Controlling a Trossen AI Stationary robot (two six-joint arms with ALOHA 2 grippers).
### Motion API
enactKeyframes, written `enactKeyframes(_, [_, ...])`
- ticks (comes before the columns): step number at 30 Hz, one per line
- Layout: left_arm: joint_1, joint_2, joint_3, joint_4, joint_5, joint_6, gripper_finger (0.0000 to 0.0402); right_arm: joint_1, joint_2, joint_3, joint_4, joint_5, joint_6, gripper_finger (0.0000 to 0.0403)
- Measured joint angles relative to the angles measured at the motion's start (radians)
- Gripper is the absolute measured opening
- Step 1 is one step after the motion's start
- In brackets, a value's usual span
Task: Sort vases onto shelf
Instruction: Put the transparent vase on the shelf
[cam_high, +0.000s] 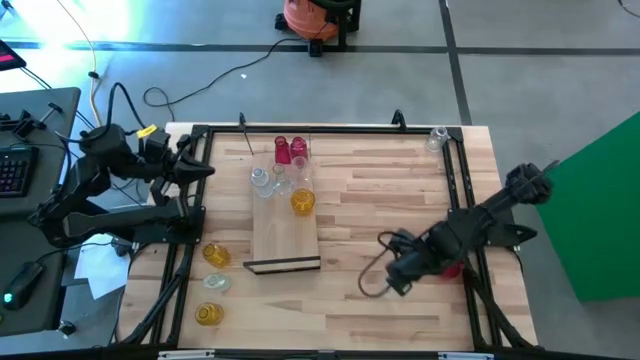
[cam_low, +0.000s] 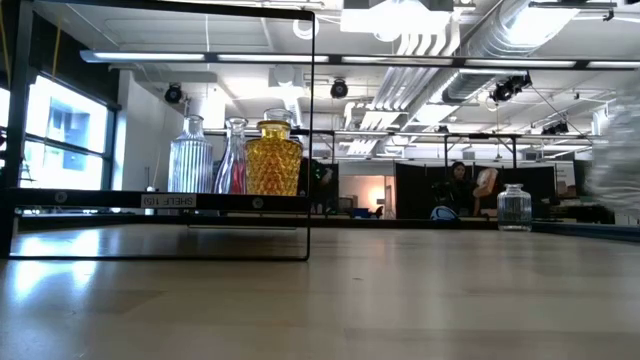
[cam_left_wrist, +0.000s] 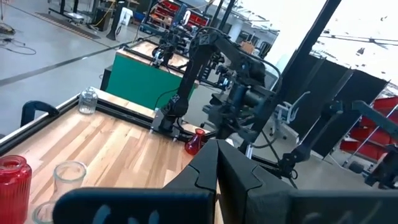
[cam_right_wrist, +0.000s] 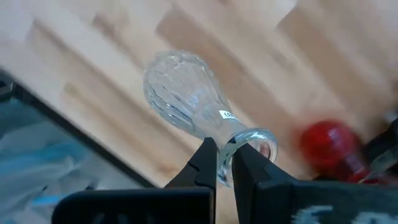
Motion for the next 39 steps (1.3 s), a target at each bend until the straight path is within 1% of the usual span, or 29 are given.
enactKeyframes(3, [0.0, -0.008, 0.0, 0.0, 0.003, -0.022, 0.0, -0.063, -0.001, 0.017, -0.026, 0.033, -0.078, 0.0])
enactKeyframes(10, [0.0, -0.05, 0.0, -0.009, 0.003, -0.007, 0.0, -0.212, -0.001, 0.068, -0.037, 0.09, -0.263, 0.0])
enactKeyframes(15, [0.0, -0.1, 0.0, -0.073, -0.019, 0.011, 0.0, -0.312, -0.002, 0.119, -0.091, 0.135, -0.37, 0.0])
enactKeyframes(20, [0.0, -0.132, 0.0, -0.148, -0.051, 0.011, 0.0, -0.4, 0.003, 0.19, -0.091, 0.166, -0.47, 0.0])
enactKeyframes(25, [0.0, -0.136, 0.0, -0.187, -0.092, 0.012, 0.0, -0.479, 0.074, 0.346, -0.092, 0.177, -0.629, 0.0])
enactKeyframes(32, [0.0, -0.136, 0.0, -0.188, -0.27, 0.016, 0.0, -0.562, 0.275, 0.698, -0.106, 0.168, -0.908, 0.0])
enactKeyframes(34, [0.0, -0.136, 0.0, -0.194, -0.296, -0.011, 0.0, -0.573, 0.333, 0.802, -0.131, 0.146, -0.94, 0.0])
enactKeyframes(37, [0.0, -0.136, 0.0, -0.216, -0.31, -0.047, 0.0, -0.577, 0.407, 0.941, -0.174, 0.102, -0.941, 0.0])
enactKeyframes(38, [0.0, -0.134, 0.0, -0.222, -0.313, -0.062, 0.0, -0.575, 0.416, 0.947, -0.17, 0.089, -0.925, 0.0])
enactKeyframes(39, [0.0, -0.131, 0.0, -0.227, -0.315, -0.078, 0.0, -0.573, 0.408, 0.92, -0.133, 0.064, -0.911, 0.0])
